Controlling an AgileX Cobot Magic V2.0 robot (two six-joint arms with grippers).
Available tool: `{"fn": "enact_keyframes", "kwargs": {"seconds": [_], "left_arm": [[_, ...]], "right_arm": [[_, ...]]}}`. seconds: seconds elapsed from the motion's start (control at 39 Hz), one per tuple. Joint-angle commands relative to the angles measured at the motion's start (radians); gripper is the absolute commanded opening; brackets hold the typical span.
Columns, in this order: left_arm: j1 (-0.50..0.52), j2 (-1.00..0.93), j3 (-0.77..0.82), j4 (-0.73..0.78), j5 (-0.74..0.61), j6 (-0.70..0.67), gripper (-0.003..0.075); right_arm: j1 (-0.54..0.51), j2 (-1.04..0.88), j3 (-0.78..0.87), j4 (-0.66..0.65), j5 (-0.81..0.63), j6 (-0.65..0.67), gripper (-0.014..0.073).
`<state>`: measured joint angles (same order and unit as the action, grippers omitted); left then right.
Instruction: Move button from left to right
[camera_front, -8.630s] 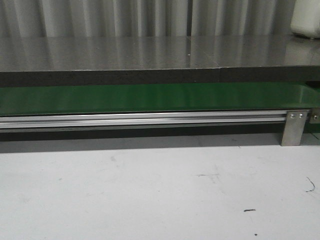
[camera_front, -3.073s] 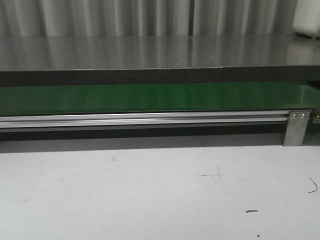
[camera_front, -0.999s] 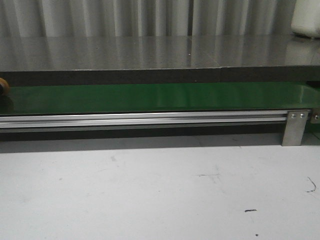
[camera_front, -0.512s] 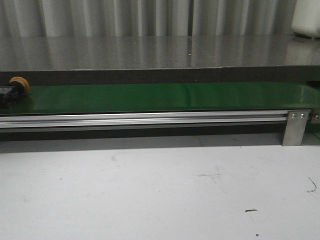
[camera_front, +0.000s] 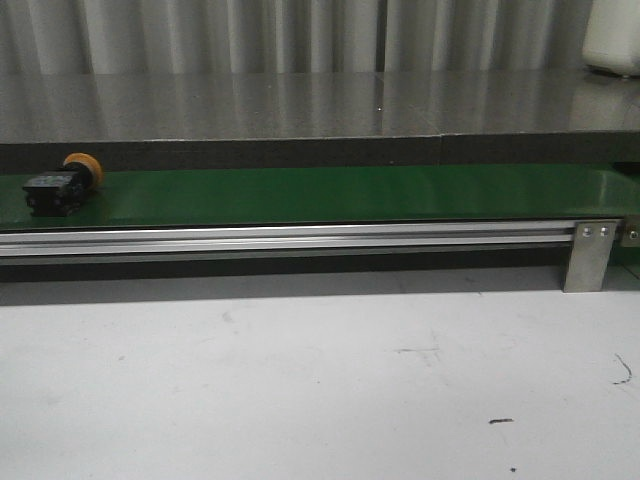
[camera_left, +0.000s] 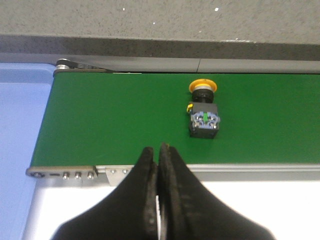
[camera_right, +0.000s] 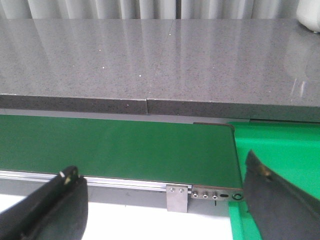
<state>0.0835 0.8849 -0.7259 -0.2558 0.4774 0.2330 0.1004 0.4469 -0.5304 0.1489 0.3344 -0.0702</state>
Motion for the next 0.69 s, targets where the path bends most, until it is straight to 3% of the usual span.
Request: {"fn": "enact_keyframes", "kwargs": {"seconds": [0.0,0.38,0.67], "left_arm": [[-0.013,-0.148,0.097,-0.024,-0.157,-0.002,-0.0021],[-0.013,-0.666,0.352,-0.027,-0.211,-0.002,-0.0021],[-0.013,-0.792,0.381,-0.027,-0.247,-0.002,-0.0021]], "right_arm": [[-0.001,0.010,-0.037,0.005,-0.085,-0.004,0.0645],[-0.001,0.010,-0.037,0.005,-0.085,-0.004,0.0645],[-0.001,0.010,-0.037,0.005,-0.085,-0.004,0.0645]]}}
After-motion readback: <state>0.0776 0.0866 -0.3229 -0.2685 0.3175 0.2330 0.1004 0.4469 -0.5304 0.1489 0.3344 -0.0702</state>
